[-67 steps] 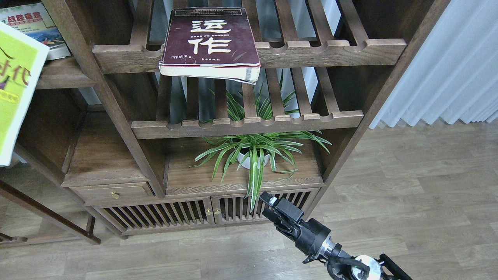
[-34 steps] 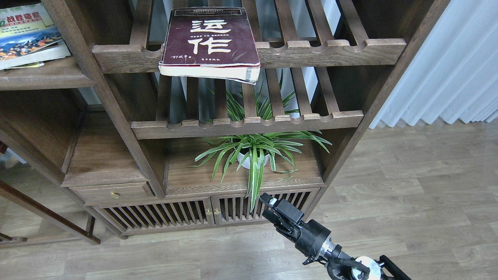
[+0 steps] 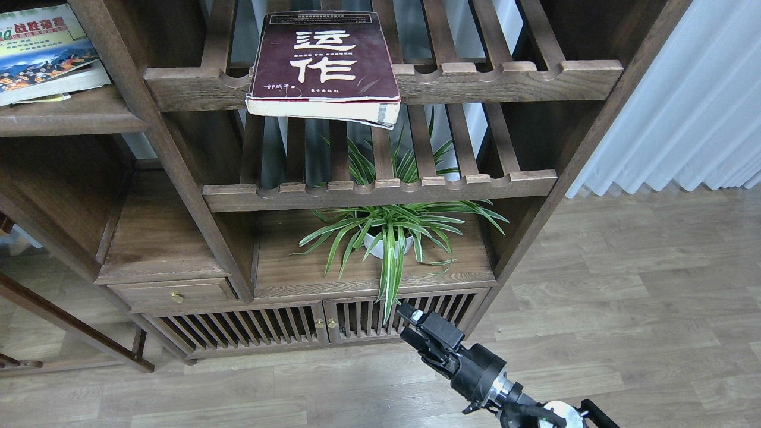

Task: Organize books on shelf

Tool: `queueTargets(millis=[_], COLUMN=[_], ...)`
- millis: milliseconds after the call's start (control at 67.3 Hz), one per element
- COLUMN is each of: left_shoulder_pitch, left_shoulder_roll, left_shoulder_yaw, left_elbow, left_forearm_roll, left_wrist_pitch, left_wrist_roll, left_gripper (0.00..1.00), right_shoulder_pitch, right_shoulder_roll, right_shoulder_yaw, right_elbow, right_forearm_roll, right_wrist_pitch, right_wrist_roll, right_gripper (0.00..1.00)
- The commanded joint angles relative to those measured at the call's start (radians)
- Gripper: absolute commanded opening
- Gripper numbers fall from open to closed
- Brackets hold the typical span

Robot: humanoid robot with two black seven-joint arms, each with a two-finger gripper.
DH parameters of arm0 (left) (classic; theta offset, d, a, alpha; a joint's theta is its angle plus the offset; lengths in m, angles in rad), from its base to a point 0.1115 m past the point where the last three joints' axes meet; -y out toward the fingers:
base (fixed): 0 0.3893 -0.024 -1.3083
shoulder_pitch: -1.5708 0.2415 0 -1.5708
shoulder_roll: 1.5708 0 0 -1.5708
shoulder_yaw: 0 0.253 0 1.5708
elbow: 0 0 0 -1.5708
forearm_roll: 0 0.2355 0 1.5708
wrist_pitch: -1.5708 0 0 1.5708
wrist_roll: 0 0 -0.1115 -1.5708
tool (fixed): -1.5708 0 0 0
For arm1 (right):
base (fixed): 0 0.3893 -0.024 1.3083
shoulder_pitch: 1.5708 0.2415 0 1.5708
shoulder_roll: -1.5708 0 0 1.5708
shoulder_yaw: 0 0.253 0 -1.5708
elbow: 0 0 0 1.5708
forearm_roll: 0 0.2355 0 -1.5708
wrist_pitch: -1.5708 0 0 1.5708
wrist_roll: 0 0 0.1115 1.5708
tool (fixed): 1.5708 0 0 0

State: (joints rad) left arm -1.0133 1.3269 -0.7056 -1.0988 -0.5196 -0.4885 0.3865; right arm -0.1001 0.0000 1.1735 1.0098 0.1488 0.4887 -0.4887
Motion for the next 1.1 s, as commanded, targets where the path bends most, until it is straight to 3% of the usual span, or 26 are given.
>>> queueTargets(millis=[0,223,564,698,1084], left_shoulder_pitch=[-0.042,-0.1,-0.139,-0.201,-0.243], left_shoulder_roll=[-0.037,-0.058,-0.103,-0.189,-0.316], left_shoulder_yaw=[0.0,0.0,0.0,0.002,0.008], left_elbow=[0.025,0.091,0.152,0.24,0.369], left_forearm_roll=[0.001,0.0,0.001,0.003,0.003], left_wrist_pitch=[0.0,0.0,0.0,0.0,0.0], left_wrist_roll=[0.014,0.052,0.054,0.102,0.102], left_gripper=[0.01,0.01,0.01,0.01,0.02], right_shoulder_pitch=[-0.009,-0.015,-0.015,-0.015,-0.027], right_shoulder_roll=[0.0,0.0,0.0,0.0,0.0], right_shoulder_yaw=[0.0,0.0,0.0,0.0,0.003], right_elbow=[0.004,0.004,0.003,0.003,0.001], right_forearm_roll=[0.0,0.0,-0.001,-0.001,0.002], right_wrist_pitch=[0.0,0.0,0.0,0.0,0.0], right_wrist_roll=[0.0,0.0,0.0,0.0,0.0], right_gripper=[1.0,1.0,1.0,1.0,1.0])
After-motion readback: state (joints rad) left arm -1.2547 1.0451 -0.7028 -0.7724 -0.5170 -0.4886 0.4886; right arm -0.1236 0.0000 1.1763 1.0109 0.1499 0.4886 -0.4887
